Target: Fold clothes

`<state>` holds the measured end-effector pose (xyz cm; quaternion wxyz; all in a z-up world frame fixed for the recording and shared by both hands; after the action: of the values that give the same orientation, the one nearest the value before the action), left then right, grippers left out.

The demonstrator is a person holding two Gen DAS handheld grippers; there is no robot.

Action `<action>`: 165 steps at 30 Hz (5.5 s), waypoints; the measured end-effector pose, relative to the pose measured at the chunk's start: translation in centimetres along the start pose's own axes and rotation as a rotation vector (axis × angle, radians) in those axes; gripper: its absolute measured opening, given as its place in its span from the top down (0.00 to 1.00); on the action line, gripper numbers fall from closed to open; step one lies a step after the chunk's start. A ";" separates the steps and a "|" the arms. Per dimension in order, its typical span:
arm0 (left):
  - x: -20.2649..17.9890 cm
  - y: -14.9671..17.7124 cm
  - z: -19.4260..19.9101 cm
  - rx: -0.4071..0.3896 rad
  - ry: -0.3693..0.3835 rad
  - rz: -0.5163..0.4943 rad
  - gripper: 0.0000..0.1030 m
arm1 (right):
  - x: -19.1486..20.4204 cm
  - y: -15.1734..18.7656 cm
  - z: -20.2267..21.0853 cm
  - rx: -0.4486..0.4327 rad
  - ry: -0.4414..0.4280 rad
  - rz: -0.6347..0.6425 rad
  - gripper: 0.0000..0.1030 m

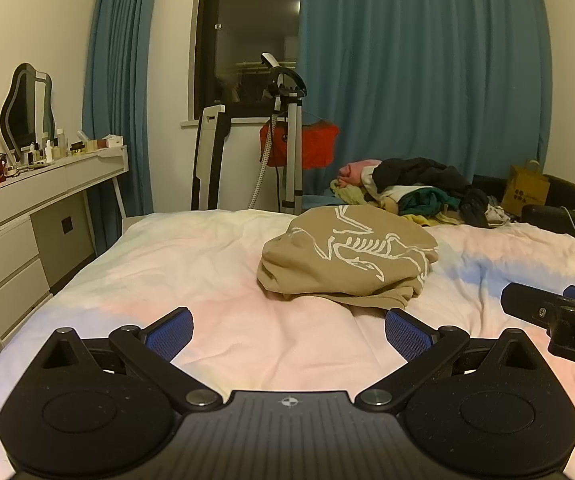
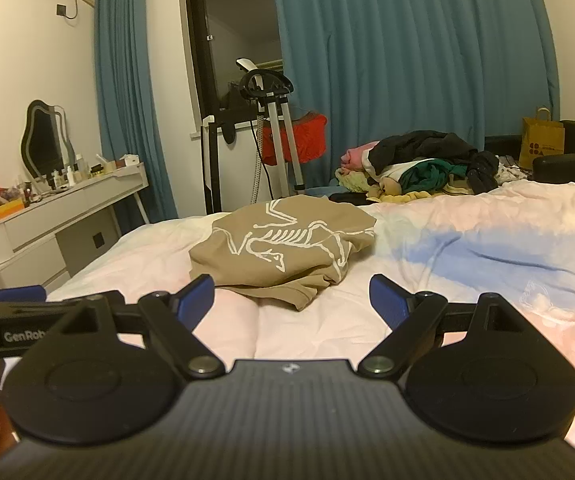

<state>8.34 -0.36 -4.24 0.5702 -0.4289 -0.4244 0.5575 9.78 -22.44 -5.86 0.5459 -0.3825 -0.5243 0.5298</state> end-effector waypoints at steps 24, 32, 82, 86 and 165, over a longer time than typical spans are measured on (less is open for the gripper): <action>1.0 -0.2 -0.4 -0.013 -0.030 -0.016 0.00 | -0.3 0.5 -0.7 0.010 0.036 0.002 0.17; 1.7 -1.4 -2.0 0.024 -0.018 -0.035 0.00 | -1.0 1.9 -2.0 0.039 0.073 -0.034 0.17; 8.0 0.8 -10.1 0.044 0.040 0.179 0.00 | 1.3 -2.8 -14.4 -0.093 0.145 0.223 0.94; 5.9 0.7 -8.3 0.039 0.132 0.231 0.00 | 1.5 -8.0 -8.6 -0.195 0.084 0.208 0.94; 0.3 2.3 -11.6 -0.013 -0.136 -0.043 0.00 | -12.1 2.0 -0.8 0.041 0.466 -0.139 0.18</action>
<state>18.84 -0.26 -9.59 0.5491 -0.3845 -0.4748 0.5703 11.57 -33.86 -9.91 0.6947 -0.4464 -0.3986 0.3991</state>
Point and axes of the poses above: each gripper's, at about its wrist camera, not at the fingertips, and z roughly against the way its jaws point, x to its left, y to its underside, the point moved 9 cm from there along -z, roughly the way its jaws point, and after that the axes turned 8 degrees about -x, right-handed, at the moved point
